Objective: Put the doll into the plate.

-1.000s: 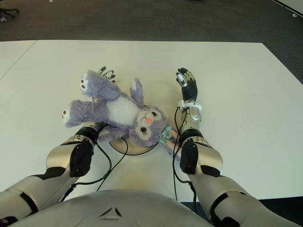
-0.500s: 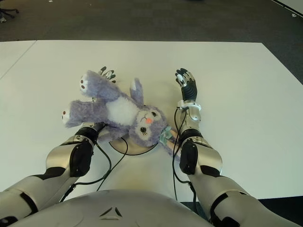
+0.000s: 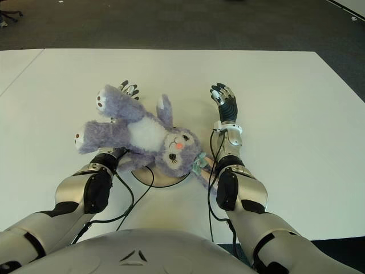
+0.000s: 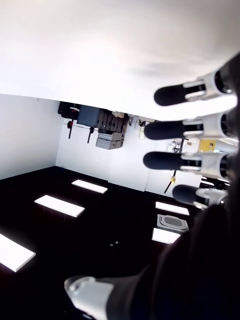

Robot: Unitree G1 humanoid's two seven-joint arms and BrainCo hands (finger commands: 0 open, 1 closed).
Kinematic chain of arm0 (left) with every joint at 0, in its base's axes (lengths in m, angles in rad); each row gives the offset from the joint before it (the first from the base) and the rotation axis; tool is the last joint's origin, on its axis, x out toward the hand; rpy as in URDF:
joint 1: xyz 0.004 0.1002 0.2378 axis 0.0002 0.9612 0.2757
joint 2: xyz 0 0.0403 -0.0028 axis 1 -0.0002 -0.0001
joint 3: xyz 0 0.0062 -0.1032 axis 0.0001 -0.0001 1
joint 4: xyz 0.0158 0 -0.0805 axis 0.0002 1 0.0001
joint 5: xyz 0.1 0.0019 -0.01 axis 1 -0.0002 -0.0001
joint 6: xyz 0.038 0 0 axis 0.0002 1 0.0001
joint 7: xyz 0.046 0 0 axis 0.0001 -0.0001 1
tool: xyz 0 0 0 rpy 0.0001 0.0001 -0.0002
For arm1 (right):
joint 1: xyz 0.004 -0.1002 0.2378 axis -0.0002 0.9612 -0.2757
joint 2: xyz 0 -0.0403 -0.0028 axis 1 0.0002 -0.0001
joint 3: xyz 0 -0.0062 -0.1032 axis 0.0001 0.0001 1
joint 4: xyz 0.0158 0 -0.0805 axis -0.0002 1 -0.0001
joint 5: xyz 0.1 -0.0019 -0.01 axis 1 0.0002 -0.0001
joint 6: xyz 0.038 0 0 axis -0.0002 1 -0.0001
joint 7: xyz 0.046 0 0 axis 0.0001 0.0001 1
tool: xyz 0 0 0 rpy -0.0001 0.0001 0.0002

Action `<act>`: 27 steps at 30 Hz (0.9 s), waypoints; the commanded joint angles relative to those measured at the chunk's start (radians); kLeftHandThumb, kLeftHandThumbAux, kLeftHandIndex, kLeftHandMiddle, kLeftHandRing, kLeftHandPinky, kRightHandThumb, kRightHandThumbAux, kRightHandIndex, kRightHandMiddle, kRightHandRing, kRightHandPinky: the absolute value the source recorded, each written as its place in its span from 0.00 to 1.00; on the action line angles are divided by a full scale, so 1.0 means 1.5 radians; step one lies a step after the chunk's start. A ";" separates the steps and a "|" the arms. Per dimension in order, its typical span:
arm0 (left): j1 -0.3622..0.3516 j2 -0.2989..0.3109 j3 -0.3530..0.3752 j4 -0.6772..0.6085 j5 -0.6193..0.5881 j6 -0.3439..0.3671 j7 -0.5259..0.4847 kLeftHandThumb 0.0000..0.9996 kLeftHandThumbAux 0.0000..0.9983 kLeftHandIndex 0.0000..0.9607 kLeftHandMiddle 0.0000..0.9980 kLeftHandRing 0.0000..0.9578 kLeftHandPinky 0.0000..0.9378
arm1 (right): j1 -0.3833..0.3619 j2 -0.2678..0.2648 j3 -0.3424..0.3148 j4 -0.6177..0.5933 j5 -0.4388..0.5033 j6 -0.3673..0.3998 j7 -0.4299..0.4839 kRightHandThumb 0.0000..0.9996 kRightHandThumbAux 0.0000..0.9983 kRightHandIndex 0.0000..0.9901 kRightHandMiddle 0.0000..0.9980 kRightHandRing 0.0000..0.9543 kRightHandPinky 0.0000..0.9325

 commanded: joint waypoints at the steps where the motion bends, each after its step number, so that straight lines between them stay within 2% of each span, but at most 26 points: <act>1: 0.143 0.000 0.016 0.083 -0.011 0.079 -0.003 0.00 0.52 0.12 0.23 0.23 0.21 | 0.159 0.061 -0.017 0.082 0.022 0.049 -0.003 0.00 0.67 0.27 0.30 0.28 0.21; 9: 0.142 -0.001 0.013 0.084 -0.009 0.082 0.004 0.00 0.54 0.13 0.25 0.26 0.25 | 0.159 0.060 -0.015 0.082 0.017 0.050 -0.006 0.01 0.67 0.26 0.30 0.28 0.22; 27: 0.140 -0.004 0.009 0.084 -0.005 0.084 0.007 0.00 0.54 0.12 0.24 0.25 0.23 | 0.155 0.053 -0.019 0.083 0.020 0.063 -0.008 0.02 0.69 0.26 0.30 0.29 0.25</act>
